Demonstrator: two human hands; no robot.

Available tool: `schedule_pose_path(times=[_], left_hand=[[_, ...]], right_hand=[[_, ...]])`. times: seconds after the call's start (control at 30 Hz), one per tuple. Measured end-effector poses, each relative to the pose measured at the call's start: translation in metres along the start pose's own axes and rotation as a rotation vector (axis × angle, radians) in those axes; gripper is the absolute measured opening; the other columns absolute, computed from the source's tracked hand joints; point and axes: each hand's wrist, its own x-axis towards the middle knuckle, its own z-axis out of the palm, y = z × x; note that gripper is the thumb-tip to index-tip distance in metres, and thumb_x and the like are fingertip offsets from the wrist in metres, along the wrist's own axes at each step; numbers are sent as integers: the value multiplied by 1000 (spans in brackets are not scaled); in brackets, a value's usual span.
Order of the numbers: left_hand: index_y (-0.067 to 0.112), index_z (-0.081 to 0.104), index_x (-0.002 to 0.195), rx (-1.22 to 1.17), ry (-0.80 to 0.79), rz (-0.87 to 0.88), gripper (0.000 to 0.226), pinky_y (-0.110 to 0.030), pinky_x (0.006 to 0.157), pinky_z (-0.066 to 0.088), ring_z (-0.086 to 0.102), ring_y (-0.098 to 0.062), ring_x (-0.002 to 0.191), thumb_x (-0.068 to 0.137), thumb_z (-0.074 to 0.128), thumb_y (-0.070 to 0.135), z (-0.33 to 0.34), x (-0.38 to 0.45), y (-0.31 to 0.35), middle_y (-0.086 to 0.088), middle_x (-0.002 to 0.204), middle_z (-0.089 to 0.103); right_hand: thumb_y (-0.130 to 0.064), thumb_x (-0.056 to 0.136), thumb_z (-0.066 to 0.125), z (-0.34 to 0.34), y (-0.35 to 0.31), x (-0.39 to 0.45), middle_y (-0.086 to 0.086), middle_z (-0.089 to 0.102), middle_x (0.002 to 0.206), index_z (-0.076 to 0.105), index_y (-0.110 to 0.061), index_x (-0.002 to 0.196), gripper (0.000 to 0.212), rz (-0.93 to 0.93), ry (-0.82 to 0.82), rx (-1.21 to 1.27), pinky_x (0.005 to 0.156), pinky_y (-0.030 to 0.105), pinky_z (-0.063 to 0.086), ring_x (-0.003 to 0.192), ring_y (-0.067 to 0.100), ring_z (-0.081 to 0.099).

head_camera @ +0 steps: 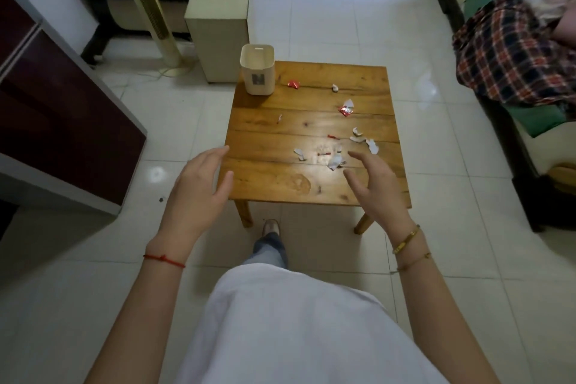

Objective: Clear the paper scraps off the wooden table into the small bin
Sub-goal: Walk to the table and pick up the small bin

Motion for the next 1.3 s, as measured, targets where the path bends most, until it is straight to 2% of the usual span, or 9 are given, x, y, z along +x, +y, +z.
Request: schedule_pose_path(times=[0.27, 0.47, 0.6, 0.7, 0.77, 0.93, 1.1, 1.23, 1.3], left_hand=[[23, 39, 140, -4, -52, -8, 47, -36, 107, 41, 43, -16, 131, 95, 43, 34, 3, 165, -20, 1, 141, 48], [23, 39, 140, -18, -79, -46, 47, -34, 103, 40, 44, -17, 130, 95, 44, 33, 18, 248, -34, 1, 141, 48], [23, 38, 140, -64, -87, -150, 47, -34, 101, 40, 44, -20, 131, 95, 45, 34, 37, 304, -46, -1, 143, 47], [21, 38, 140, -98, -102, -225, 48, -37, 101, 41, 44, -23, 132, 94, 46, 34, 58, 353, -59, -3, 144, 46], [20, 38, 140, -118, -113, -290, 50, -39, 100, 43, 45, -24, 131, 94, 47, 34, 75, 387, -72, -5, 144, 46], [15, 35, 142, -180, -180, -459, 55, -44, 103, 43, 45, -30, 131, 93, 48, 36, 121, 472, -116, -10, 144, 45], [11, 35, 142, -220, -231, -537, 57, -42, 104, 40, 44, -31, 131, 92, 49, 36, 178, 530, -160, -12, 145, 45], [11, 39, 139, -273, -261, -582, 54, -34, 91, 45, 52, -32, 123, 92, 49, 35, 221, 556, -189, -13, 137, 52], [10, 43, 136, -282, -262, -604, 51, -35, 90, 46, 54, -32, 119, 91, 50, 34, 236, 566, -200, -14, 134, 55]], right_hand=[[-29, 94, 54, 21, -8, 154, -1, 56, 129, 50, -17, 130, 38, 57, 11, 1, 103, 29, 40, 122, 12, 48], [-29, 94, 54, 33, 1, 229, -2, 56, 131, 50, -18, 130, 38, 105, -2, -3, 106, 31, 38, 125, 14, 46], [-29, 94, 52, 41, 12, 276, 0, 56, 130, 49, -16, 130, 38, 120, -34, -10, 106, 29, 37, 124, 13, 46], [-28, 95, 52, 50, 21, 313, 1, 56, 128, 49, -15, 130, 38, 128, -68, -34, 104, 38, 42, 121, 15, 48], [-28, 95, 52, 58, 27, 337, 1, 56, 128, 49, -15, 130, 38, 134, -93, -57, 102, 40, 43, 120, 16, 49], [-28, 94, 52, 86, 47, 394, 2, 55, 130, 49, -16, 130, 38, 144, -130, -82, 103, 40, 43, 122, 17, 48], [-27, 94, 52, 128, 76, 437, 2, 56, 131, 49, -15, 130, 38, 155, -155, -112, 106, 35, 38, 124, 17, 46], [-25, 94, 52, 162, 96, 455, 3, 55, 131, 50, -14, 129, 37, 162, -151, -105, 106, 37, 39, 125, 18, 46], [-24, 94, 52, 176, 105, 459, 4, 54, 131, 50, -13, 129, 37, 165, -169, -106, 107, 36, 38, 125, 18, 46]])
